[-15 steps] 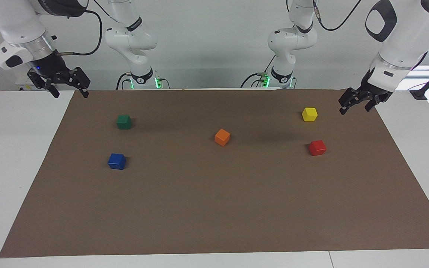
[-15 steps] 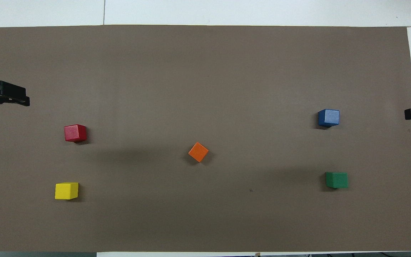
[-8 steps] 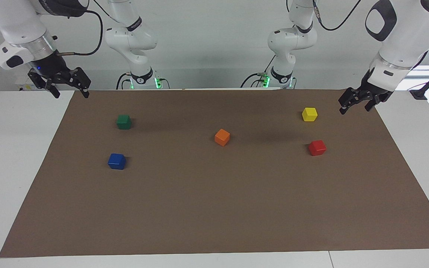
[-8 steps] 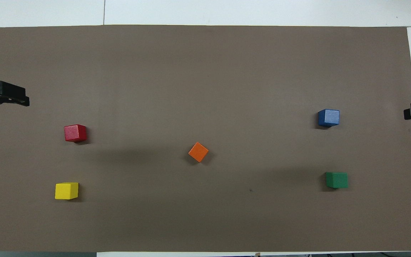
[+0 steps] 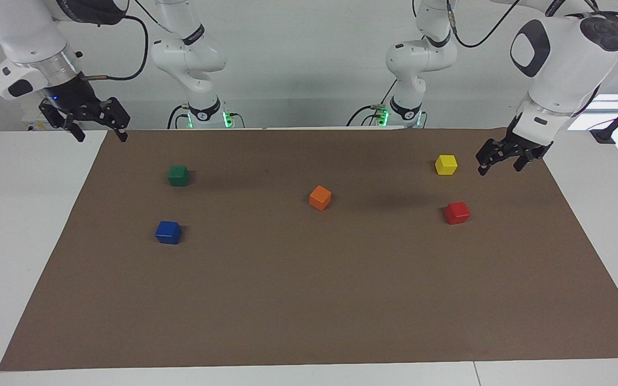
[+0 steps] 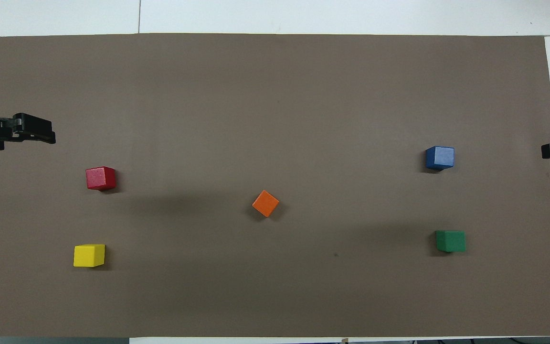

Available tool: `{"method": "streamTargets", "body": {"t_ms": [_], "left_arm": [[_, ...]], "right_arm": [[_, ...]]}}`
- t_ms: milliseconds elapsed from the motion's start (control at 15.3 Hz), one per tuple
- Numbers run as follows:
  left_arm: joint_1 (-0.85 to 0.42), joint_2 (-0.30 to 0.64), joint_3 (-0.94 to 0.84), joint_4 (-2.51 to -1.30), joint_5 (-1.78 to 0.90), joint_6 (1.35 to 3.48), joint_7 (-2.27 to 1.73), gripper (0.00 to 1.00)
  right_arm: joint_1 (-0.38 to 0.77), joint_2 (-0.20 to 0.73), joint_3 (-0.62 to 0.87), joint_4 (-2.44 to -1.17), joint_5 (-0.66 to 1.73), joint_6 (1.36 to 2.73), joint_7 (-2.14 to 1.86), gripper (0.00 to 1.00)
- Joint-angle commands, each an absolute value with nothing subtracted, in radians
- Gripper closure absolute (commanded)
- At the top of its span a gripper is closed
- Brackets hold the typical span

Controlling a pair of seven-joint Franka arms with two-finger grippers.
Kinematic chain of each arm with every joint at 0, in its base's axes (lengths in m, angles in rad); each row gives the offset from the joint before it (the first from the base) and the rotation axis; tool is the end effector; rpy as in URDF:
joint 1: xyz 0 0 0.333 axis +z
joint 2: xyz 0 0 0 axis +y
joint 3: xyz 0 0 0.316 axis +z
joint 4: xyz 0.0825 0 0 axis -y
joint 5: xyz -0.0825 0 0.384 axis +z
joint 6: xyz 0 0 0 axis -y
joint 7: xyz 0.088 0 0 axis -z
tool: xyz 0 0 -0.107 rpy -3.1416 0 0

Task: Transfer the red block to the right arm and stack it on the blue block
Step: 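Reach the left gripper down over the red cube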

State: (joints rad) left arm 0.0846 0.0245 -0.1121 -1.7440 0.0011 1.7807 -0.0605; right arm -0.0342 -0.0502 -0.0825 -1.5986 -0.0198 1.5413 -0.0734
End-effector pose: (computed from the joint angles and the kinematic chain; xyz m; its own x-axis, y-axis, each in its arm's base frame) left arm 0.5720 -0.0150 0.5465 0.9994 0.0328 0.0122 0.0328 -0.9995 0.0024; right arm 0.5318 -0.0657 0.6361 0.9990 -0.0437 -0.0084 -0.0436 -0.9989 0.0151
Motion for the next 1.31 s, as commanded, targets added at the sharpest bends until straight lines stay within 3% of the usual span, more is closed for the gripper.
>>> {"method": "streamTargets", "body": {"t_ms": [0,588,1046,1242], "left_arm": [[0.081,0.012,-0.109,-1.874,-0.006,1.899,-0.048,0.0],[0.094,0.021,-0.107,-2.109,-0.006,2.152,-0.046,0.0],[0.097,0.061,-0.104,-2.166,-0.006,2.242,-0.051,0.0],[0.097,0.072,-0.104,-2.215,-0.006,2.321,-0.051,0.0]], "right_arm": [[-0.029,-0.055,-0.064,-1.612,-0.06,1.563,-0.063,0.0],[-0.028,-0.058,-0.064,-1.624,-0.055,1.56,-0.058,0.0],[-0.029,-0.066,-0.067,-1.638,-0.002,1.566,-0.066,0.0],[-0.028,-0.071,-0.066,-1.678,0.114,1.63,-0.133,0.0]]}}
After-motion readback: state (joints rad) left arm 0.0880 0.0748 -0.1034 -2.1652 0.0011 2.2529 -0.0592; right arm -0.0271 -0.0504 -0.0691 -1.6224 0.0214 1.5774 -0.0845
